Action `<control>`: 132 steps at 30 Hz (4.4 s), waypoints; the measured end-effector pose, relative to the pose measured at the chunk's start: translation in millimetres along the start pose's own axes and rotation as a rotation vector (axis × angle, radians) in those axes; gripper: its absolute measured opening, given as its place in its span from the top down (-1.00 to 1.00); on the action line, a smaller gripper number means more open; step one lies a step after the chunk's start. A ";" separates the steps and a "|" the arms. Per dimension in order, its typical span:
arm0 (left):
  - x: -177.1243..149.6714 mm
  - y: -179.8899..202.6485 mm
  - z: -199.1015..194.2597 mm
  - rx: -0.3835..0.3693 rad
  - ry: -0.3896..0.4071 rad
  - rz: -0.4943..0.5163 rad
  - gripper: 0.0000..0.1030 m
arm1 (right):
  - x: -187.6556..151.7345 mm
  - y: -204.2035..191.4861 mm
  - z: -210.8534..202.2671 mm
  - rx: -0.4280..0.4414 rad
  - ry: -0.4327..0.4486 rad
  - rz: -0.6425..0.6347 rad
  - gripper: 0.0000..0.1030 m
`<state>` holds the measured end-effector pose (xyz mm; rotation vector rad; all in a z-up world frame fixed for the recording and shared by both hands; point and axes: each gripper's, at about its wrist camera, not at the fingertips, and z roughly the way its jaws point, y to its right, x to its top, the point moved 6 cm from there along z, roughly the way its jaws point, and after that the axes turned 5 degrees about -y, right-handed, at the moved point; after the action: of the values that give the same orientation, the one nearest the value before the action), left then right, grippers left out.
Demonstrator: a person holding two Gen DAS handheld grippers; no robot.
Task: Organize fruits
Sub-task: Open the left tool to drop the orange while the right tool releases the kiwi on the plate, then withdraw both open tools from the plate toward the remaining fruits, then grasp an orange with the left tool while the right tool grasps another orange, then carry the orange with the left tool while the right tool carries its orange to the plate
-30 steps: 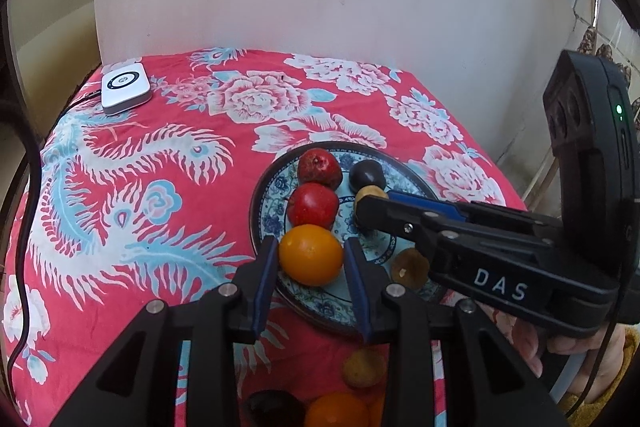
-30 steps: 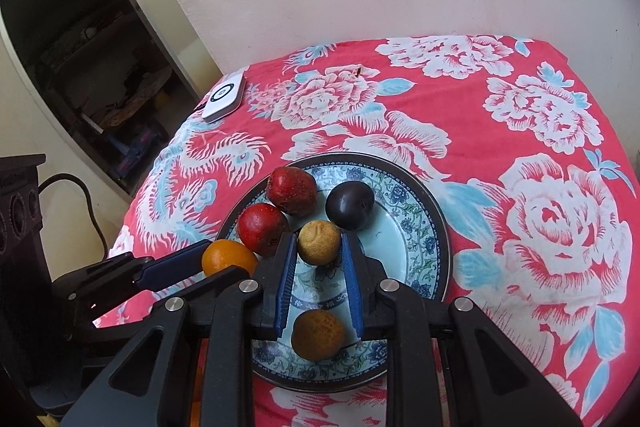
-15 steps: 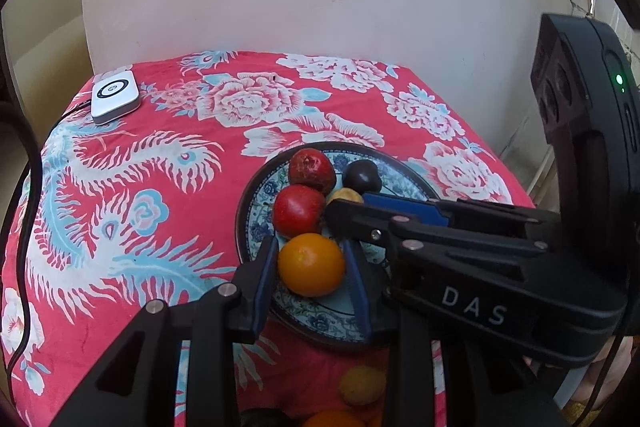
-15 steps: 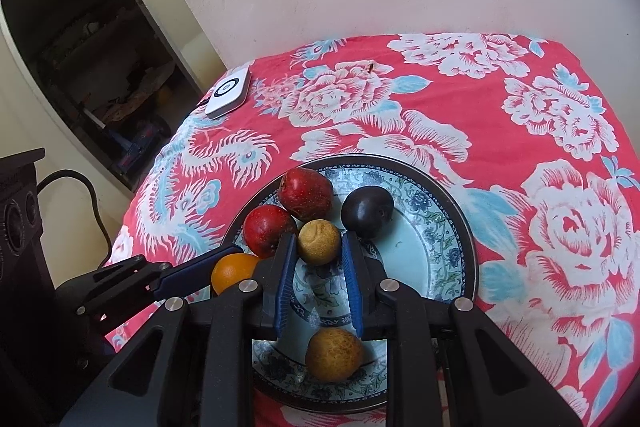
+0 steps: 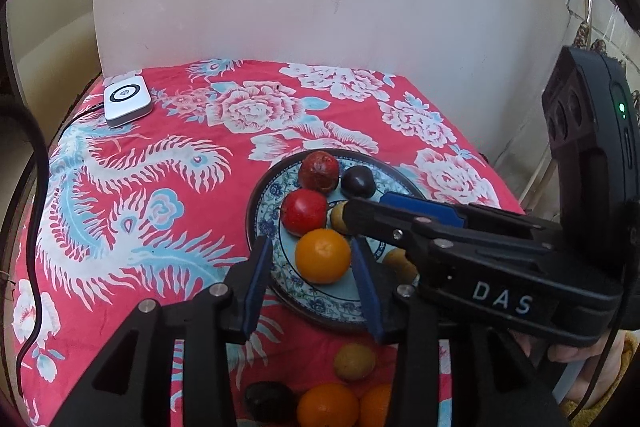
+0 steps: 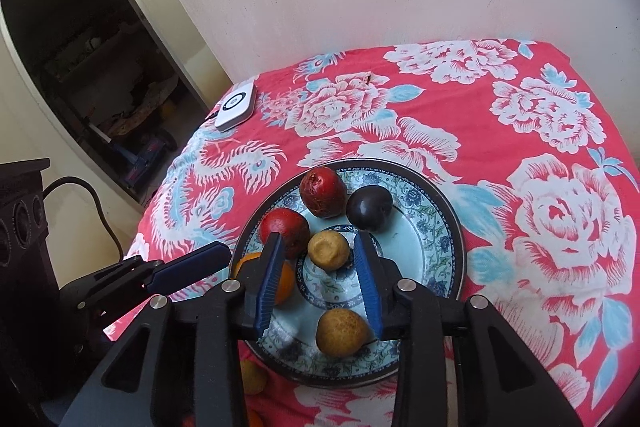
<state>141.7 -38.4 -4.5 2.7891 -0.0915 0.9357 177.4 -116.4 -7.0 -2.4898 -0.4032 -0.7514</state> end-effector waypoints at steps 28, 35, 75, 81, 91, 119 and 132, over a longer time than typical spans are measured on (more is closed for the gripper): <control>-57.7 -31.8 -67.6 0.056 -0.028 -0.168 0.16 | -68.0 -42.4 -61.2 -0.054 0.045 -0.114 0.26; -83.6 -31.7 -66.6 0.029 -0.052 -0.215 0.16 | -87.5 -50.3 -59.2 -0.076 0.027 -0.142 0.26; -96.7 -33.3 -57.2 -0.098 -0.077 -0.254 0.35 | -100.3 -59.7 -49.6 -0.134 0.038 -0.197 0.26; -97.8 -32.2 -58.2 -0.085 -0.074 -0.259 0.37 | -104.2 -56.9 -51.3 -0.128 0.042 -0.195 0.26; -97.8 -35.3 -62.9 -0.058 -0.058 -0.265 0.37 | -107.8 -50.1 -50.9 -0.123 0.043 -0.182 0.26; -97.0 -37.9 -67.1 -0.030 -0.040 -0.260 0.37 | -117.2 -61.0 -36.8 -0.041 -0.008 -0.217 0.26; -95.1 -38.8 -71.6 -0.024 -0.027 -0.259 0.37 | -117.5 -60.1 -36.7 -0.025 -0.008 -0.199 0.34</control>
<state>28.2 13.9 -12.4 2.7058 0.2476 0.8273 42.5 -102.1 -26.0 -2.5017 -0.6555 -0.8277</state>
